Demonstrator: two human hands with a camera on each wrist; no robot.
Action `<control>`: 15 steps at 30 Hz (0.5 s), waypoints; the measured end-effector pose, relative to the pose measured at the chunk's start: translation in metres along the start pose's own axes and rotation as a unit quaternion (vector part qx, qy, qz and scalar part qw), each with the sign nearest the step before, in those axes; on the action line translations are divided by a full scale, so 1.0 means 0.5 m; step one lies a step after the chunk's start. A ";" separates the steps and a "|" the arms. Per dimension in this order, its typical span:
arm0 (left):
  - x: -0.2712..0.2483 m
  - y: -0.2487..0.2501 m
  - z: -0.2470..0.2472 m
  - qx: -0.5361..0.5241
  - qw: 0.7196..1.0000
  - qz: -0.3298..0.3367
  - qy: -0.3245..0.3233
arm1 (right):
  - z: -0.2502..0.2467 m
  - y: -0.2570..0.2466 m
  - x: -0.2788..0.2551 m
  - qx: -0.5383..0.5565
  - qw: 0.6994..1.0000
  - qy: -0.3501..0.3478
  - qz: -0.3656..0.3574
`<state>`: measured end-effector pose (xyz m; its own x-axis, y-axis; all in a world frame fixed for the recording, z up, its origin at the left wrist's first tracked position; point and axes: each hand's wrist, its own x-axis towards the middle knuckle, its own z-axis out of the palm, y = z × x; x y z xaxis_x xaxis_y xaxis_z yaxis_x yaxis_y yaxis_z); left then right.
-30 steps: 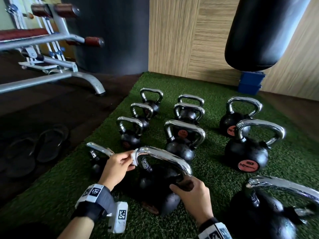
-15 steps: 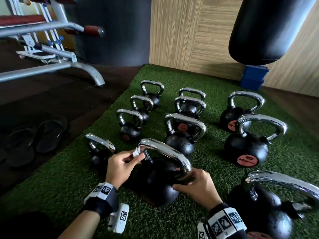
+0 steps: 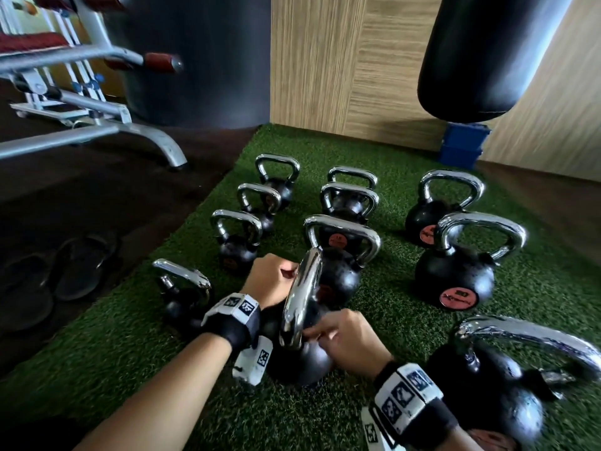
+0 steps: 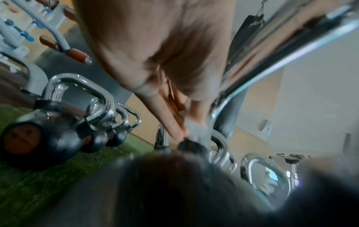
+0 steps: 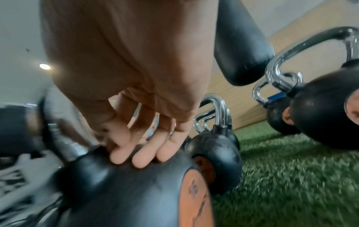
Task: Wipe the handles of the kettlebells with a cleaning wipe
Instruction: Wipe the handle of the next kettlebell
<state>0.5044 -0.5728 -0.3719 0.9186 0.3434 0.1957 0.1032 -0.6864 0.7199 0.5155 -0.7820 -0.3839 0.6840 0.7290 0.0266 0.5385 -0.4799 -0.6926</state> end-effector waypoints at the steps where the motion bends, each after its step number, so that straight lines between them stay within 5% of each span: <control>1: 0.003 0.003 -0.012 -0.026 0.999 -0.016 -0.032 | -0.006 0.008 0.017 -0.003 0.999 0.035 0.009; 4: 0.006 -0.006 -0.021 -0.171 0.978 -0.086 -0.081 | 0.007 0.024 0.063 0.007 0.990 0.117 0.081; 8: 0.006 -0.018 -0.005 -0.095 0.991 -0.063 -0.065 | 0.071 0.048 0.089 0.127 0.974 0.093 0.163; 10: 0.017 -0.020 -0.010 -0.114 0.990 -0.049 -0.064 | 0.092 0.058 0.090 0.187 0.963 0.097 0.167; 15: 0.035 0.006 -0.024 -0.176 0.983 -0.034 -0.030 | 0.112 0.070 0.094 0.142 0.971 0.117 0.153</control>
<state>0.5163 -0.5609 -0.3584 0.9358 0.3356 0.1079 0.0356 -0.3945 0.9182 0.5392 -0.7372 -0.4473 0.9016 0.4268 -0.0708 0.1588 -0.4787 -0.8635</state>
